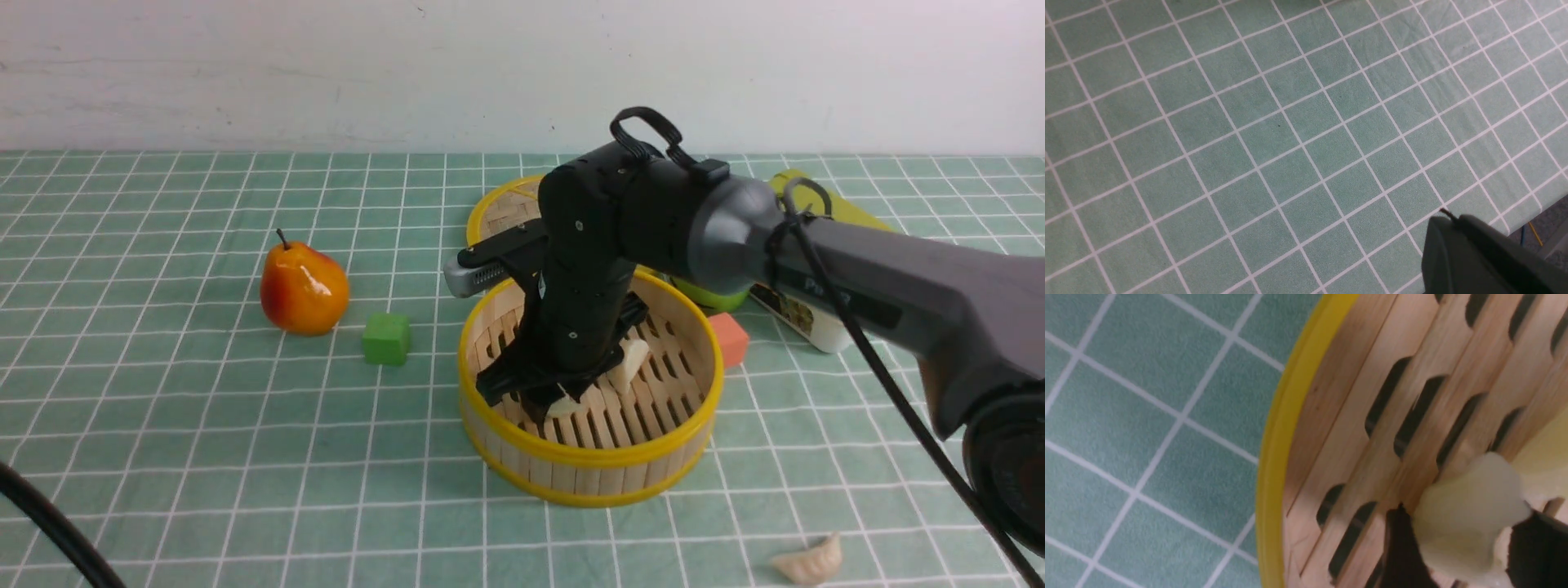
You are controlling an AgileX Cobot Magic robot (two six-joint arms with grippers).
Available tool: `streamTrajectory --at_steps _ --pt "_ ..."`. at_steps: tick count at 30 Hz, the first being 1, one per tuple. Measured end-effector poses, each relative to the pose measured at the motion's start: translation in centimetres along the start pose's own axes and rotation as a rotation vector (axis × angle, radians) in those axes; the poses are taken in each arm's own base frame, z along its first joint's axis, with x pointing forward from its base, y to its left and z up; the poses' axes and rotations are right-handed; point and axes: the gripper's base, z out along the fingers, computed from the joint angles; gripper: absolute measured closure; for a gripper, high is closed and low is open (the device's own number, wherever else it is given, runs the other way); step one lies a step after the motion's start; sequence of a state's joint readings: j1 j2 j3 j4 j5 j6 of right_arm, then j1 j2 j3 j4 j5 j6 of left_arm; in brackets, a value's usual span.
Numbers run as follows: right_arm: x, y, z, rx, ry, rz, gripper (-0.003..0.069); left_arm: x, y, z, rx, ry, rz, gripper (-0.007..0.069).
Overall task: Put the dumplings into the steamer on the table with the blue tablecloth.
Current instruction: 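Place the dumpling in the bamboo steamer basket with the right gripper, then reach for and grasp a dumpling lying on the table beside the steamer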
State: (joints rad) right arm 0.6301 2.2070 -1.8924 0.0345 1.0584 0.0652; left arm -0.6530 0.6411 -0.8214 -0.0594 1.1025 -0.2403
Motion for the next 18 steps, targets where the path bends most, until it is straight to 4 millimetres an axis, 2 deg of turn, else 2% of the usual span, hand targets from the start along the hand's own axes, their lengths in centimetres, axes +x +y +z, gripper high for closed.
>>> streamTrajectory --at_steps 2,4,9,11,13,16,18 --pt "0.3 0.0 -0.8 0.003 0.037 -0.002 0.0214 0.0 0.0 0.0 0.0 0.0 0.0 0.0629" --pt "0.6 0.0 -1.9 0.005 0.062 -0.015 0.0189 0.0 0.0 0.0 0.0 0.0 0.0 0.0628" --pt "1.5 0.2 -8.9 -0.002 -0.027 -0.086 0.0163 0.0 0.0 0.0 -0.001 0.003 0.0 0.0624" --pt "3.0 0.1 -11.8 -0.003 -0.056 -0.09 0.0163 0.1 0.0 0.0 -0.003 0.012 0.0 0.0622" --pt "4.5 -0.1 -13.7 -0.003 -0.071 -0.084 0.0163 0.2 0.1 0.0 -0.005 0.022 0.0 0.062" --pt "8.2 -1.1 -14.0 0.0 0.0 -0.034 0.0167 0.3 0.1 0.1 -0.008 0.032 0.0 0.0618" --pt "10.6 -2.4 -13.5 0.01 0.037 0.019 0.0167 0.4 0.1 0.1 -0.008 0.032 0.0 0.0617"
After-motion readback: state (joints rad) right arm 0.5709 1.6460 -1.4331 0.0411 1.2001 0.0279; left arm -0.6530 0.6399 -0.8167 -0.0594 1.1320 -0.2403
